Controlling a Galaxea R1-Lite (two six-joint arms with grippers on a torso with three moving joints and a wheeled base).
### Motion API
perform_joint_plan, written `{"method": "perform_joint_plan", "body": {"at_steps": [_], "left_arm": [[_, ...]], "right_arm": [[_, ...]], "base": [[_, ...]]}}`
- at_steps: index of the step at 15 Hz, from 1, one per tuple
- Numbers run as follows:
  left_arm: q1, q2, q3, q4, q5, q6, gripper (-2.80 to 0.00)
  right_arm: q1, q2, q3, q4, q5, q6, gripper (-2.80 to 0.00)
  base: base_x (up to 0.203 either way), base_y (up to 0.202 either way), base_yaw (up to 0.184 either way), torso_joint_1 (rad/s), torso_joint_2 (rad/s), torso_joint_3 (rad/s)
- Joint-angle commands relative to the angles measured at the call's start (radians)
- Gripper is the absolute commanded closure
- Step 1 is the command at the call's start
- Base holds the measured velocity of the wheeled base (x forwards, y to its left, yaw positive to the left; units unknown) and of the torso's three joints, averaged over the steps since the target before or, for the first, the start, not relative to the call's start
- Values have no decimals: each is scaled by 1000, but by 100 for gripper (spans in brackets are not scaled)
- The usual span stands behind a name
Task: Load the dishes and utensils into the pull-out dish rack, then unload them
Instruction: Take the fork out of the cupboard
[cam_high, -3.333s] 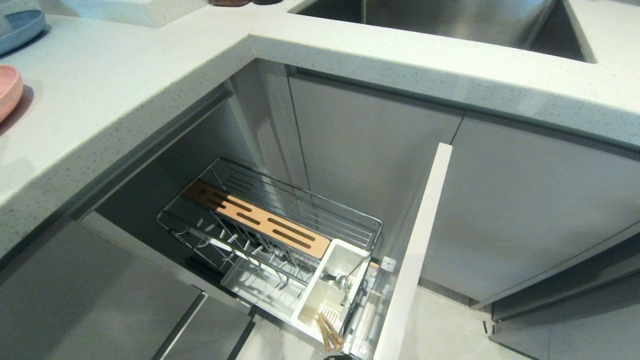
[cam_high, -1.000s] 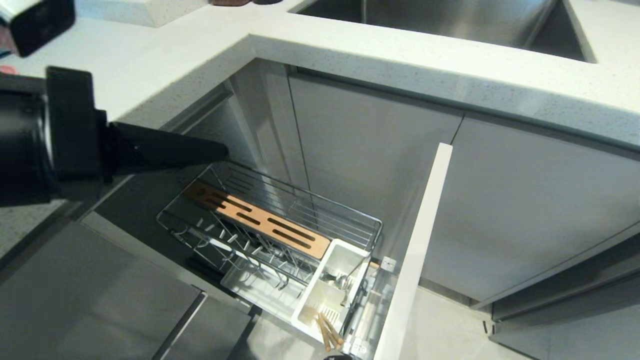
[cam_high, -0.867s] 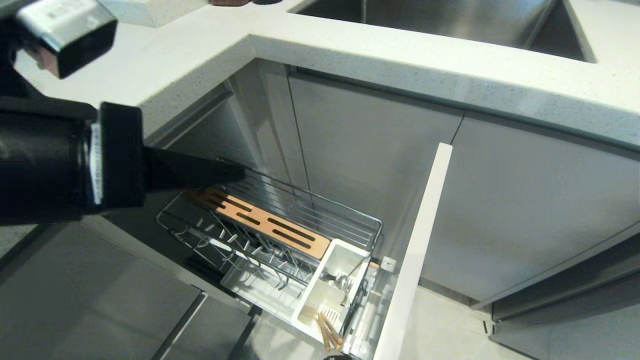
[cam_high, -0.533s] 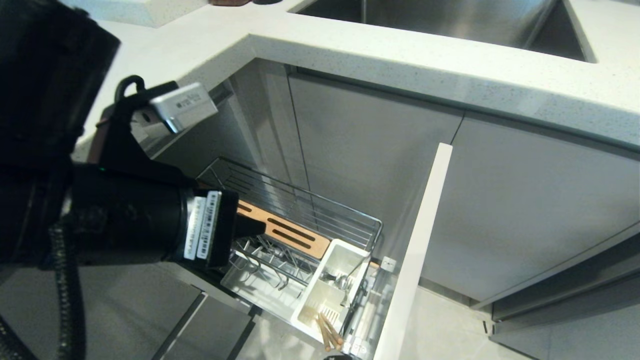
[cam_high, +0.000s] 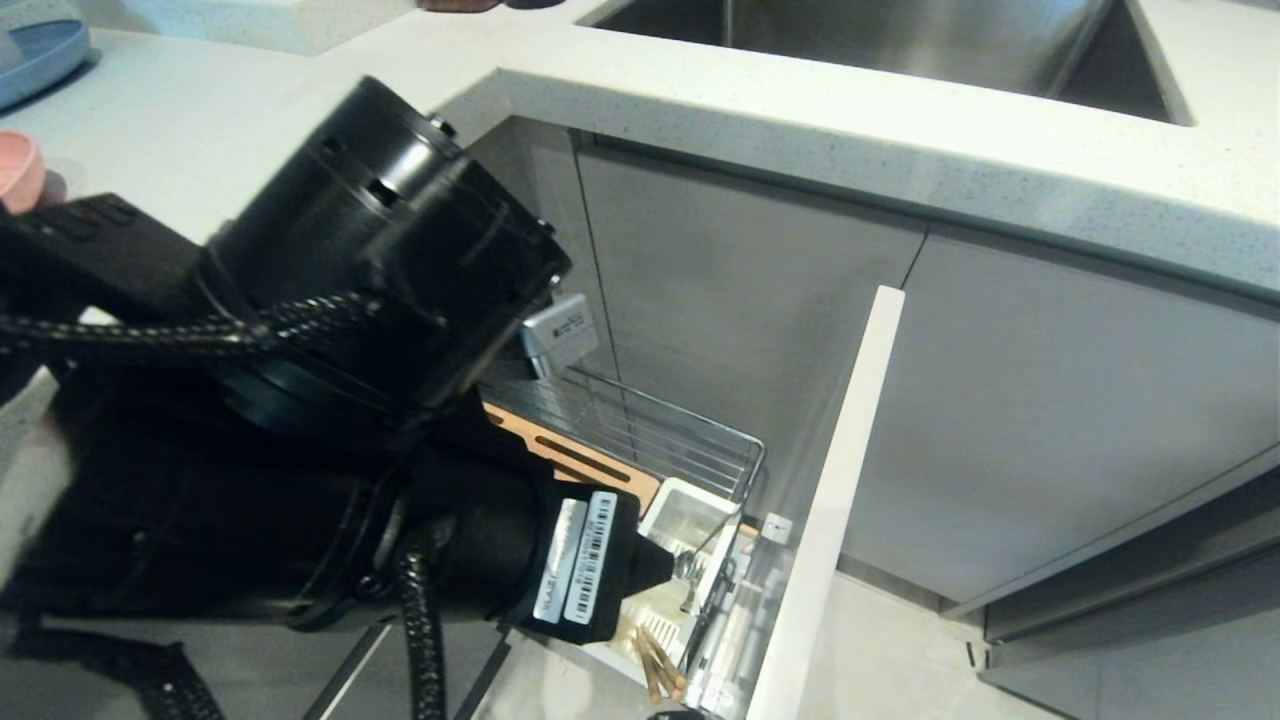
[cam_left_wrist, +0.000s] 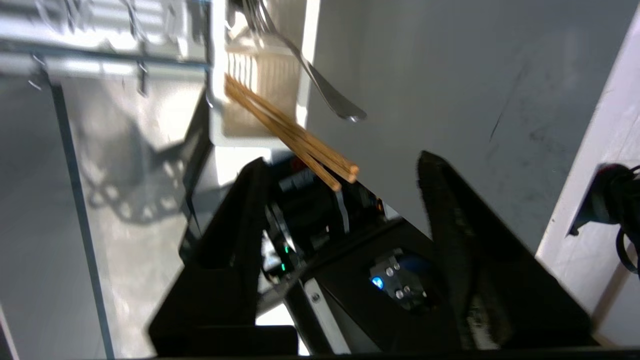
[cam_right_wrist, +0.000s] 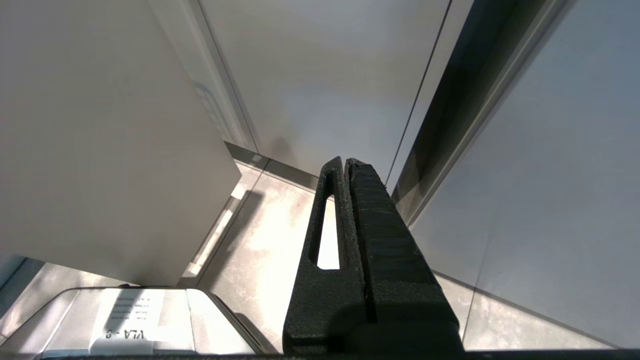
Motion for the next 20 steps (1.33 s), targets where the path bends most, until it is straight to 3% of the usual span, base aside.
{"method": "perform_joint_plan", "body": {"at_steps": [1, 6, 10, 20], "left_arm": [[-19, 85, -25, 40, 8, -26, -280], [-6, 210, -39, 116, 78, -56, -280], [-4, 260, -59, 106, 81, -102, -280], [52, 308, -56, 91, 84, -100, -280]], "right_arm": [[0, 0, 2, 0, 0, -1, 0], [0, 0, 2, -1, 0, 1, 0], [0, 0, 2, 0, 0, 0, 0], [0, 0, 2, 1, 0, 1, 0]], "base": [[0, 0, 0, 0, 0, 0], [0, 0, 0, 0, 0, 0], [0, 0, 0, 0, 0, 0], [0, 0, 0, 0, 0, 0]]}}
